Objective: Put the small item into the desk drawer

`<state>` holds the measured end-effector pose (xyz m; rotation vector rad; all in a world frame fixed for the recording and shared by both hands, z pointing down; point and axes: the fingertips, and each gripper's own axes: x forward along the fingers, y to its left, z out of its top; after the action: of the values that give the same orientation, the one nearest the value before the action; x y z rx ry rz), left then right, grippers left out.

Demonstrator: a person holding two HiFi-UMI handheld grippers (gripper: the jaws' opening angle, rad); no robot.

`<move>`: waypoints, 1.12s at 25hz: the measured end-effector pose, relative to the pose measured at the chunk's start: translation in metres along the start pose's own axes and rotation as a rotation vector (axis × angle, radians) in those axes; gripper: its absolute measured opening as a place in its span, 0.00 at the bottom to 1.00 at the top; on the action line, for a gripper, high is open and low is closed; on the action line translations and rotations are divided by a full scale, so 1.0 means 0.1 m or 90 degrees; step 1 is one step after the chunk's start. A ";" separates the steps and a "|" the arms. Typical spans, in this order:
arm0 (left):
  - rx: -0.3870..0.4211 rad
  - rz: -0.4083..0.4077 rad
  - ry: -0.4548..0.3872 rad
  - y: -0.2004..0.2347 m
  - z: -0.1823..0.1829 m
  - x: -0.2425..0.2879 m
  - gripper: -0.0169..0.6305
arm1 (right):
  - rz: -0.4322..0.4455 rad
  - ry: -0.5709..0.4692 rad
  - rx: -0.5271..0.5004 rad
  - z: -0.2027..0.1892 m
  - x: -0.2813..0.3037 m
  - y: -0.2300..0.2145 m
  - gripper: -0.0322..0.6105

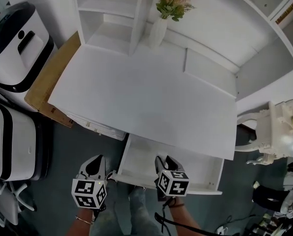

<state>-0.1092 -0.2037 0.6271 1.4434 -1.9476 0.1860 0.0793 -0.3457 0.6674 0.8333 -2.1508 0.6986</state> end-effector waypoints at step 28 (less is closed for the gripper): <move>-0.040 0.035 0.027 0.45 -0.26 0.15 0.02 | -0.064 0.055 0.019 -0.10 1.06 -0.28 0.30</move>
<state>-0.1397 -0.1860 0.6686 1.3362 -1.9429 0.1766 0.0468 -0.3932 0.7617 0.9031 -2.0114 0.7045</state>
